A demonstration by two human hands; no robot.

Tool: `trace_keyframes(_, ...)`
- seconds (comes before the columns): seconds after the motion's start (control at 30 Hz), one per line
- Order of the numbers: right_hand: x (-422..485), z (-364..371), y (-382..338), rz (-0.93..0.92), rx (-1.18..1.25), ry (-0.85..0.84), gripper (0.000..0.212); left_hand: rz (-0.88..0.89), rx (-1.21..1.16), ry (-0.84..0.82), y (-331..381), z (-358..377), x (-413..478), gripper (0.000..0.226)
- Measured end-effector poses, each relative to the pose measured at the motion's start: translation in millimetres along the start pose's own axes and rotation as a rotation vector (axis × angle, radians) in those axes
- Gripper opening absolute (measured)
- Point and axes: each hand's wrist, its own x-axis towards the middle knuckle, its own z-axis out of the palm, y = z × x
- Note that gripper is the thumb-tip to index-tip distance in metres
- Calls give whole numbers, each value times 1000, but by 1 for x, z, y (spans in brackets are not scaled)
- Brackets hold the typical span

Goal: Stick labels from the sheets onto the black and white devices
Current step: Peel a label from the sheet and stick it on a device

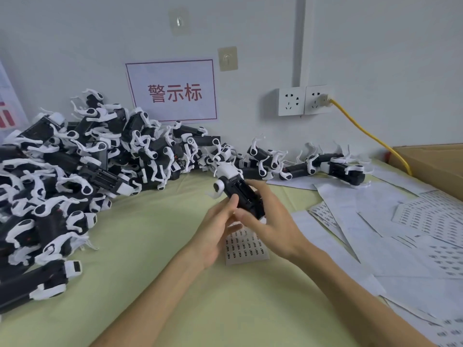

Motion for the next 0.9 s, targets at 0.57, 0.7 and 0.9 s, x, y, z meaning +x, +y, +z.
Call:
trace_keyframes(0.57,2,-4,-4,78,125,145,13,87,112,-99,3,6,-8,42)
trace_keyframes(0.7,4,-8,-8,157,211,160,24,109,181,-68,-1,7,-6,36)
trace_keyframes(0.9,9,-26,-8,343,549,53,39,74,138,-113,1,5,-10,29)
